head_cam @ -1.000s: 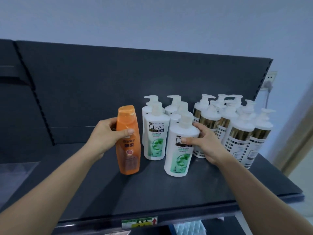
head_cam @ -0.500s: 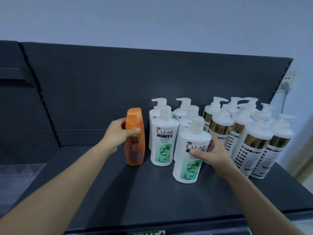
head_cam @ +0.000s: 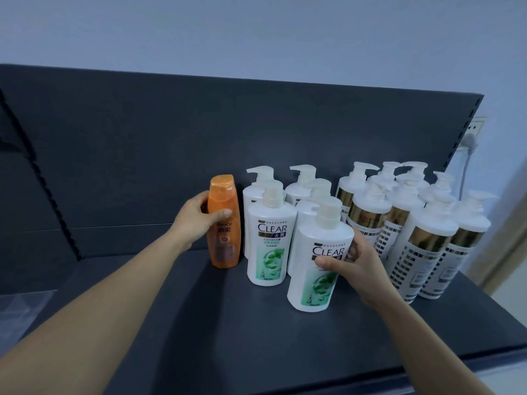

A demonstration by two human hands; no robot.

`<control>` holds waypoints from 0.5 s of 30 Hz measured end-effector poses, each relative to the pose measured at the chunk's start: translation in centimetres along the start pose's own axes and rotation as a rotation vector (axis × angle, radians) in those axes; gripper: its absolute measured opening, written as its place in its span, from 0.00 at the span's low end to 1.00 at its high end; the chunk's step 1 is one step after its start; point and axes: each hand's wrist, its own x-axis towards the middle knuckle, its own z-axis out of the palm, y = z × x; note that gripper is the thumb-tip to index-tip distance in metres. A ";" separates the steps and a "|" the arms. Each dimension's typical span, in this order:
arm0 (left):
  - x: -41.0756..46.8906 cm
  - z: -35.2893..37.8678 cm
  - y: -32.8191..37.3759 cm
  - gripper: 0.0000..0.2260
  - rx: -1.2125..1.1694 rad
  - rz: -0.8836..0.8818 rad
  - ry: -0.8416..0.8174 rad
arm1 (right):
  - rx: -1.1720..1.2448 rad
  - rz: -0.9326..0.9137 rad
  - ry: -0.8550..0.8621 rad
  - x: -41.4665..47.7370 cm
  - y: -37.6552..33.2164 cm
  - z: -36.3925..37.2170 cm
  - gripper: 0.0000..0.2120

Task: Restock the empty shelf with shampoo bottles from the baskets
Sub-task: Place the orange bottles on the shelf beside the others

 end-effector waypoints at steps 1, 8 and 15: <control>0.0 -0.1 -0.4 0.18 0.034 -0.006 -0.015 | -0.001 -0.005 -0.005 0.0 0.0 0.0 0.40; -0.2 0.3 -2.2 0.18 0.293 -0.008 0.064 | 0.011 -0.013 -0.011 -0.2 -0.2 0.3 0.30; 1.2 -0.4 -2.4 0.16 0.411 0.006 0.066 | 0.011 -0.011 -0.025 -0.3 -0.1 0.2 0.31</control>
